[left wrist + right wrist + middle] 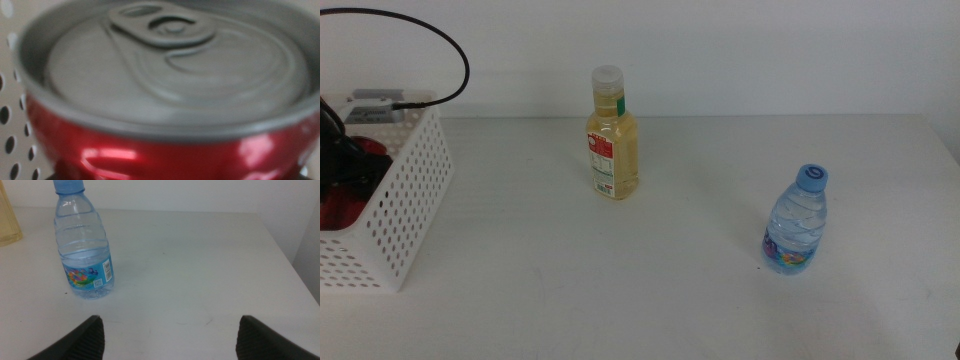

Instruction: Use arms to grab the bottles and put them into the dustbin to the left of the table.

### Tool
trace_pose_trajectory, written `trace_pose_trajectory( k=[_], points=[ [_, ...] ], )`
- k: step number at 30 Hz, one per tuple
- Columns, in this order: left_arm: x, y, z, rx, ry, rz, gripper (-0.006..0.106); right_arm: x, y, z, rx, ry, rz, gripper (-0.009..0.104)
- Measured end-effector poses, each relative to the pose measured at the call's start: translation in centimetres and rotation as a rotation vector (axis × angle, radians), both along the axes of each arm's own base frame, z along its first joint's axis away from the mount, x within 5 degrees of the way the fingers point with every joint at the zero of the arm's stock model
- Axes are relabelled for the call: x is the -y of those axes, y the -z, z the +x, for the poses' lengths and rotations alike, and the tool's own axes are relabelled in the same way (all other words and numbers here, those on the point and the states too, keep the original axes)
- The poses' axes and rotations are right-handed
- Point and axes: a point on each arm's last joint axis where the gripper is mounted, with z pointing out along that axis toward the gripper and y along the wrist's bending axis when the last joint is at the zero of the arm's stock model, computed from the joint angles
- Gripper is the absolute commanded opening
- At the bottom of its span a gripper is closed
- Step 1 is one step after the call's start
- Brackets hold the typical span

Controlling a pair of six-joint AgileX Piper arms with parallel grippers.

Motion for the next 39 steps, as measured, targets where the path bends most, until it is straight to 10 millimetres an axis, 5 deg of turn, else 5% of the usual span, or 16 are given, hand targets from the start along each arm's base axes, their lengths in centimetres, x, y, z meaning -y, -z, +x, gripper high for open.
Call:
trace_pose_trajectory(
  k=[5, 8, 12, 20, 28, 39],
  points=[
    [0.1, 0.1, 0.2, 0.015, -0.006, -0.01, 0.037, 0.0, 0.0, 0.0, 0.0, 0.0, 0.0, 0.086],
    [0.1, 0.1, 0.2, 0.017, -0.007, -0.012, 0.068, 0.0, 0.0, 0.0, 0.0, 0.0, 0.0, 0.086],
    [0.1, 0.0, 0.2, 0.021, -0.007, -0.013, 0.091, 0.0, 0.0, 0.0, 0.0, 0.0, 0.0, 0.086],
    [0.2, -0.3, 0.1, 0.012, -0.02, -0.018, 0.09, 0.0, 0.0, 0.0, 0.0, 0.0, 0.0, 0.086],
    [1.7, -7.0, -0.9, 0.156, -0.032, 0.011, 0.084, 0.0, 0.0, 0.0, 0.0, 0.0, 0.0, 0.086],
    [9.1, -15.1, -5.8, 0.338, 0.062, 0.066, 0.071, 0.0, 0.0, 0.0, 0.0, 0.0, 0.0, 0.086]
  ],
)
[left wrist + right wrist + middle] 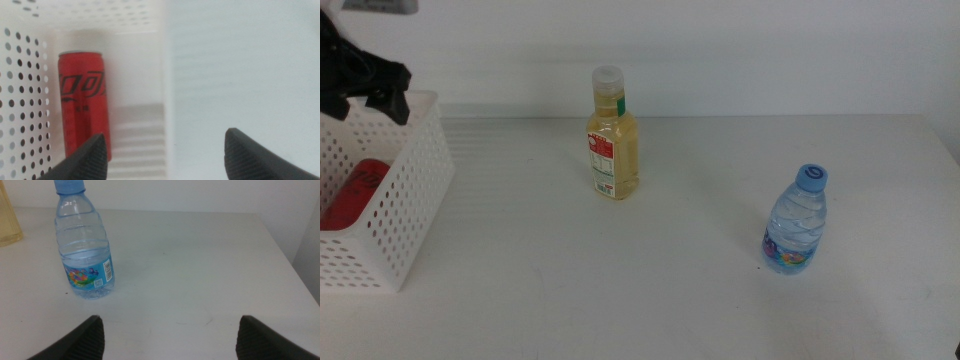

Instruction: Use arms to grab the bottles and put them into the dustbin to the left of the table.

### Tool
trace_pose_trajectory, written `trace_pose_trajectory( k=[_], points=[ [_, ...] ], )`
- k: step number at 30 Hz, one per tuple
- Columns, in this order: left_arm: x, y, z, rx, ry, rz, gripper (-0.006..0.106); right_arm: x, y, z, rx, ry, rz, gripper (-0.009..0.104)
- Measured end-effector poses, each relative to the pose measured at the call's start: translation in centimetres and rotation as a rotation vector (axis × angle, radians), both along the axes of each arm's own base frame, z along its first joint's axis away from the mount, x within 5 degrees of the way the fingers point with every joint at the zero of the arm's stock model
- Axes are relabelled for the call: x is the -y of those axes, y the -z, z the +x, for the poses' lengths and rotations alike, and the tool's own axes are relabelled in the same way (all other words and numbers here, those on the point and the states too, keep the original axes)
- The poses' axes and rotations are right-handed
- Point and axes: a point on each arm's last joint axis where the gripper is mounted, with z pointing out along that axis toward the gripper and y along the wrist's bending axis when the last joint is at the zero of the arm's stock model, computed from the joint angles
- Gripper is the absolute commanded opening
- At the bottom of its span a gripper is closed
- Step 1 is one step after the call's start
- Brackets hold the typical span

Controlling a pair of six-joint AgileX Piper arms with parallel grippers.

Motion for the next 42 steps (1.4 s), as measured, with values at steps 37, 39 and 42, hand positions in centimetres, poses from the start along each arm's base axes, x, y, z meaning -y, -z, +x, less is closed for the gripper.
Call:
trace_pose_trajectory(
  k=[37, 39, 42],
  points=[
    [11.8, 6.3, -17.6, 0.627, 0.382, -0.151, 0.075, 0.0, 0.0, 0.0, 0.0, 0.0, 0.0, 0.086],
    [11.7, 7.6, -17.9, 0.656, 0.373, -0.17, 0.08, 0.0, 0.0, 0.0, 0.0, 0.0, 0.0, 0.086],
    [11.4, 9.2, -18.5, 0.722, 0.366, -0.193, 0.087, 0.0, 0.0, 0.0, 0.0, 0.0, 0.0, 0.086]
  ],
)
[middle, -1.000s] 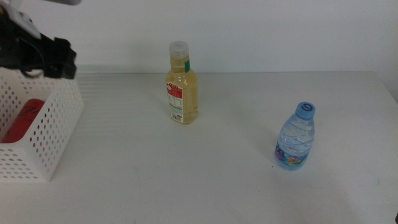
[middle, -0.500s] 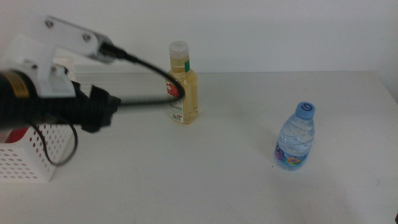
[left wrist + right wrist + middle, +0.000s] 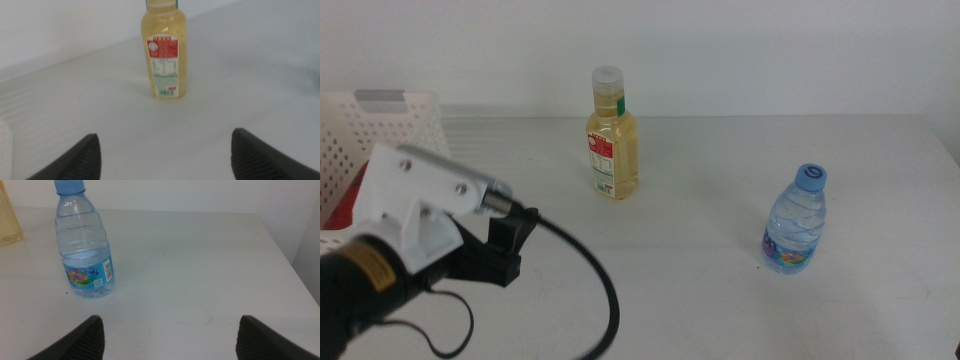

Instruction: Use arms to grab the bottles and put them into the dustbin to the left of the table.

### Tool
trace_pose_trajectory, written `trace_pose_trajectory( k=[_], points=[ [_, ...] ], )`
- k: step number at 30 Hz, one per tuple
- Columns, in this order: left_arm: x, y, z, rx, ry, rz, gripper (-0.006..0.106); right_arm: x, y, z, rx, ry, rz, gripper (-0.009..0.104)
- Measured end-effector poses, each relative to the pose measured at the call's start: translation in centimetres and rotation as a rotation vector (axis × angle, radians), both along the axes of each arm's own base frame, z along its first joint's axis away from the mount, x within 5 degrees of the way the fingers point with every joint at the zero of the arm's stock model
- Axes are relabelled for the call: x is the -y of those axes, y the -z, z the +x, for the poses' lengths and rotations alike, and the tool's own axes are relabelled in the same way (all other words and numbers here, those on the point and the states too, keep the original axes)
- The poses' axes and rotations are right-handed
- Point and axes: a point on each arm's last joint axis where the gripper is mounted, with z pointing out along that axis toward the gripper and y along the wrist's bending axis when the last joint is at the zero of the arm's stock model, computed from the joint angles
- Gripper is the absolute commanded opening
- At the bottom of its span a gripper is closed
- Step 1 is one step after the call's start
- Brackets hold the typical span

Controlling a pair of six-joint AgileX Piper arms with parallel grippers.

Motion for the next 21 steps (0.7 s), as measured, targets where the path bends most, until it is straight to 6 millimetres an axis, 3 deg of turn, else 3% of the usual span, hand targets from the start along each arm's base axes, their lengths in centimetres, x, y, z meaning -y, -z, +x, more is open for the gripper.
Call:
trace_pose_trajectory(
  k=[10, 21],
  points=[
    [-0.4, 2.6, -2.1, 0.205, 0.058, -0.084, 0.09, 0.0, 0.0, 0.0, 0.0, 0.0, 0.0, 0.086],
    [0.7, 4.1, -0.6, 0.231, 0.094, -0.16, 0.09, 0.0, 0.0, 0.0, 0.0, 0.0, 0.0, 0.086]
  ],
)
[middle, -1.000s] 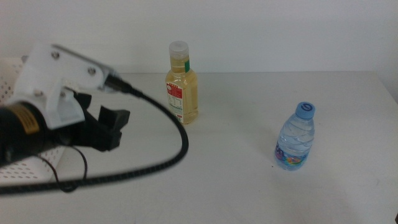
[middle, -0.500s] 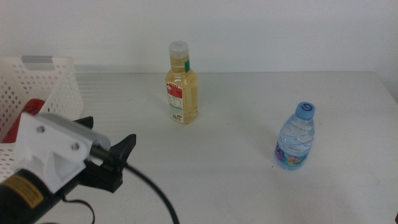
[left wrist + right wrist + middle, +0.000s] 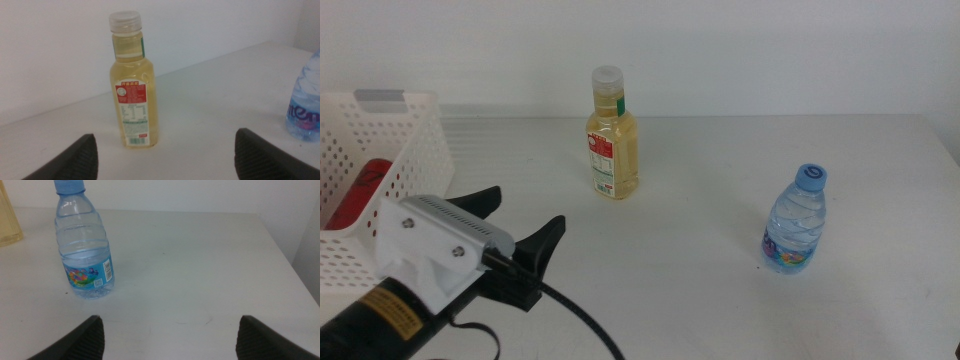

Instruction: Use arms to grab the bottles and put them into the dustbin to the left of the table.

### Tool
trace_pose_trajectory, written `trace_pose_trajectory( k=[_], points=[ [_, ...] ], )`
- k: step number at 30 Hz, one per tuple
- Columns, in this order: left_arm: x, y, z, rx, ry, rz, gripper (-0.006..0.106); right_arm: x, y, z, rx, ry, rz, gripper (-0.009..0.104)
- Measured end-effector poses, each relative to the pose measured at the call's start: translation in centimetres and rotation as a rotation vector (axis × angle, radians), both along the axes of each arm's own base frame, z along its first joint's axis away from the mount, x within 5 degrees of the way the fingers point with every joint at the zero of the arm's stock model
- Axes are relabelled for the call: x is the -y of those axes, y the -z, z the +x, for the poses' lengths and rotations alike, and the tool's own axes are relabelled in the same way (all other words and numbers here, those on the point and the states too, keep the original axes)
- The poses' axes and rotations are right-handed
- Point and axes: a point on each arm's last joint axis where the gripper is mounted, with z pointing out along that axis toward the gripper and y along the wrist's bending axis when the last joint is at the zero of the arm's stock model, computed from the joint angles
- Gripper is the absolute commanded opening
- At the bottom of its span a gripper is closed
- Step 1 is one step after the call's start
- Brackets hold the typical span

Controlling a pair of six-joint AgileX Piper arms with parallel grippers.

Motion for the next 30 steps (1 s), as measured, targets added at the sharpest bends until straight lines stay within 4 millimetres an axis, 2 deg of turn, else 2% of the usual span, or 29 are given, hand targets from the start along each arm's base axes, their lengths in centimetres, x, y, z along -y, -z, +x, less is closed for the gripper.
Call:
trace_pose_trajectory(
  k=[7, 15, 25, 30],
  points=[
    [0.8, 1.6, 1.8, 0.008, 0.003, -0.045, 0.09, 0.0, 0.0, 0.0, 0.0, 0.0, 0.0, 0.086],
    [2.3, 2.9, 5.6, -0.03, -0.012, -0.051, 0.09, 0.0, 0.0, 0.0, 0.0, 0.0, 0.0, 0.086],
    [1.3, 3.7, 10.3, -0.063, 0.061, -0.075, 0.09, 0.0, 0.0, 0.0, 0.0, 0.0, 0.0, 0.086],
    [1.8, 4.4, 12.9, -0.059, 0.087, -0.072, 0.09, 0.0, 0.0, 0.0, 0.0, 0.0, 0.0, 0.086]
  ],
)
